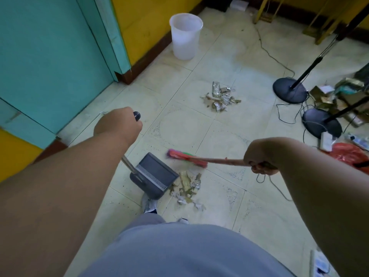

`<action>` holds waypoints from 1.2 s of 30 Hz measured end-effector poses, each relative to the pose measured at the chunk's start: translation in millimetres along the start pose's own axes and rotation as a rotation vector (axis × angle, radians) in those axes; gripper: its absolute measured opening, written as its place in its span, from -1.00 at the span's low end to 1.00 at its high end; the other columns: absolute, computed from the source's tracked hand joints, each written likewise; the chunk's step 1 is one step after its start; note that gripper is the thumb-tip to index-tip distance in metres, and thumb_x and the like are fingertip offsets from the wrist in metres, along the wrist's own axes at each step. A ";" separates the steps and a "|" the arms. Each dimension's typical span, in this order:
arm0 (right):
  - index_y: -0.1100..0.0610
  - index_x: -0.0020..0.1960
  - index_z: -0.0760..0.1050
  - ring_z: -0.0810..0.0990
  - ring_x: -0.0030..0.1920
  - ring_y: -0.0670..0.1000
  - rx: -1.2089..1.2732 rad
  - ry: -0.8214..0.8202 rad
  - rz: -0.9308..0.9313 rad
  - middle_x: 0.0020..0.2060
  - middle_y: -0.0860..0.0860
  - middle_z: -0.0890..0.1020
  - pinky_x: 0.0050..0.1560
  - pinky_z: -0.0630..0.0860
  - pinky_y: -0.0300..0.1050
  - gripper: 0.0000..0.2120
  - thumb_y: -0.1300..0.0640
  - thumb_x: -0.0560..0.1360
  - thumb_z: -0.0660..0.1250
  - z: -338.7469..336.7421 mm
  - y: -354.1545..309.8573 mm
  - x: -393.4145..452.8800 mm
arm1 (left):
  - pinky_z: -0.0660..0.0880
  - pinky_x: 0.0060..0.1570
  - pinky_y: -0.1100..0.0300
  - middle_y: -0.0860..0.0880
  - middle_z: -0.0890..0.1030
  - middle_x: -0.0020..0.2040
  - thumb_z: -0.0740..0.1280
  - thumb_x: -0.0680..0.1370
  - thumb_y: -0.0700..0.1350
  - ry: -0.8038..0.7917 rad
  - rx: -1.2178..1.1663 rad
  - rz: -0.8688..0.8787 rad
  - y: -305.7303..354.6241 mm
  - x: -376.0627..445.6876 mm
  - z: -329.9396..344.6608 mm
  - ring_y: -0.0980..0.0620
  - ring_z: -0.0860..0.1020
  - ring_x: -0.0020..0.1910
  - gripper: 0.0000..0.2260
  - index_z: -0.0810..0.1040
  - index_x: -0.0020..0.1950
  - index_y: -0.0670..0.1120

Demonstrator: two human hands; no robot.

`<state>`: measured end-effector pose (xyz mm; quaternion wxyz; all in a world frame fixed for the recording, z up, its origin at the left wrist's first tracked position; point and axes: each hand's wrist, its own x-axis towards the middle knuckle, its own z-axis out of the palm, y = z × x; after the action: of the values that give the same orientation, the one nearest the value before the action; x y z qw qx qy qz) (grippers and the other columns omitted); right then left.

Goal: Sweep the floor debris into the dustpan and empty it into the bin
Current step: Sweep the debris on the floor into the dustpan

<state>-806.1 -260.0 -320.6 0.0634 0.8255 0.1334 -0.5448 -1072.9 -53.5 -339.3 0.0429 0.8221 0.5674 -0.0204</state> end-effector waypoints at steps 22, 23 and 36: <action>0.22 -0.09 0.40 0.33 -0.55 -0.07 -0.202 0.053 -0.078 -0.45 0.02 0.41 -0.53 0.28 -0.33 -0.82 0.11 0.62 0.22 76.0 -236.8 31.7 | 0.32 -0.33 0.14 -0.07 0.42 -0.30 0.21 0.56 -0.01 -0.039 -0.099 -0.089 -150.1 82.1 -8.9 -0.13 0.46 -0.25 -0.84 0.42 -0.09 -0.10; 0.20 -0.09 0.39 0.34 -0.56 -0.07 -0.201 0.054 -0.073 -0.45 0.02 0.42 -0.54 0.28 -0.35 -0.82 0.11 0.62 0.22 80.9 -254.4 31.4 | 0.33 -0.33 0.14 -0.07 0.43 -0.30 0.21 0.56 -0.01 -0.046 -0.106 -0.087 -161.2 90.1 -10.2 -0.13 0.46 -0.25 -0.84 0.42 -0.10 -0.10; 0.22 0.00 0.40 0.36 -0.65 -0.08 -0.074 0.048 -0.067 -0.41 0.03 0.43 -0.60 0.33 -0.41 -0.85 0.12 0.58 0.26 115.1 -393.7 35.8 | 0.23 -0.42 0.19 -0.07 0.40 -0.37 0.24 0.56 -0.03 -0.151 -0.222 -0.139 -255.5 163.3 -21.9 0.02 0.33 -0.41 -0.72 0.31 -0.32 -0.06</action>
<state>-1008.3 93.3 -383.3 0.0723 0.8304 0.1827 -0.5214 -1254.0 190.7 -343.0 0.1743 0.7673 0.6167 -0.0222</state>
